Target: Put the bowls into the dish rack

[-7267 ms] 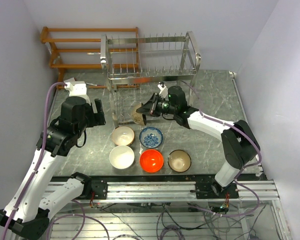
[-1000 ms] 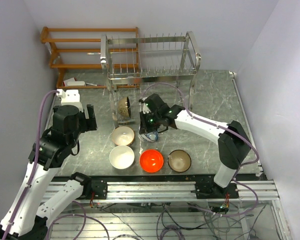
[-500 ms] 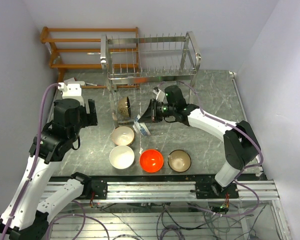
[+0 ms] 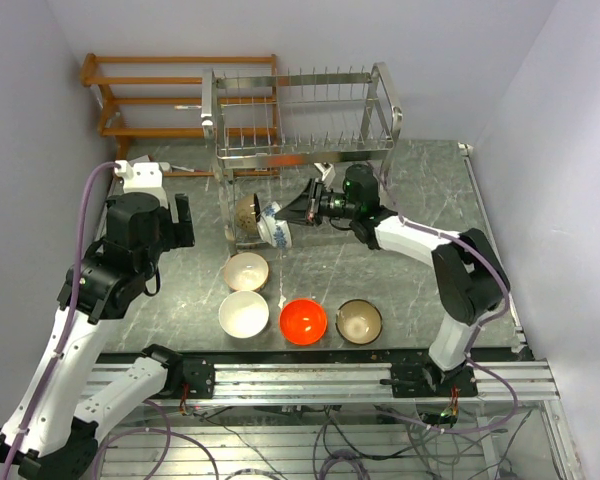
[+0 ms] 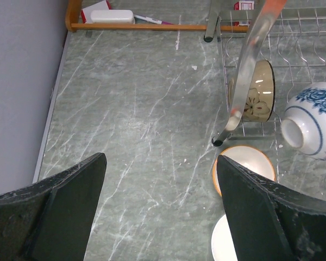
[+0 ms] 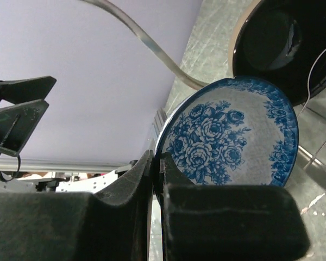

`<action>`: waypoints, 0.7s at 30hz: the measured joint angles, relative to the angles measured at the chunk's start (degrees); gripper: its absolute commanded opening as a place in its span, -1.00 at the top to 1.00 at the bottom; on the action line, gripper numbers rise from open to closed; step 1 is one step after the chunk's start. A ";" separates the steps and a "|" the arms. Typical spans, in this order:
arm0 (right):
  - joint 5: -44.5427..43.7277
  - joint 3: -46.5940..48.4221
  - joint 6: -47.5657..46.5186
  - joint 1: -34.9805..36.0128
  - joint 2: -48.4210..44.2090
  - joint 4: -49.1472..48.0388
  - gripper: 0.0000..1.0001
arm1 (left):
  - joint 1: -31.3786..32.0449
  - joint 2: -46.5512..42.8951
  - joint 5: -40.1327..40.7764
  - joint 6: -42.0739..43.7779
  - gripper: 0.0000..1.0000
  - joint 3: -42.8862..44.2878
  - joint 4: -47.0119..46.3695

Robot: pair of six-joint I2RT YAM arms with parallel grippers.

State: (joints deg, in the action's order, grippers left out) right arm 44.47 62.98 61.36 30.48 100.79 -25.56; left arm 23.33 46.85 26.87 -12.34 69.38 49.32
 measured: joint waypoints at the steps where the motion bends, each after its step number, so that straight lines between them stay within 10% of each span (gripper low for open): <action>1: 0.48 0.04 1.01 -0.15 1.27 -1.99 1.00 | 0.00 0.11 0.00 0.02 -0.87 0.24 0.02; 21: -2.19 7.08 7.28 -4.44 15.87 -15.06 1.00 | 0.00 2.86 0.85 0.42 -0.87 1.51 -0.24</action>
State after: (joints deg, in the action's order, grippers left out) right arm 42.28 70.06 68.64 26.04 116.66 -40.62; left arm 23.33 49.71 27.73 -11.92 70.89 49.08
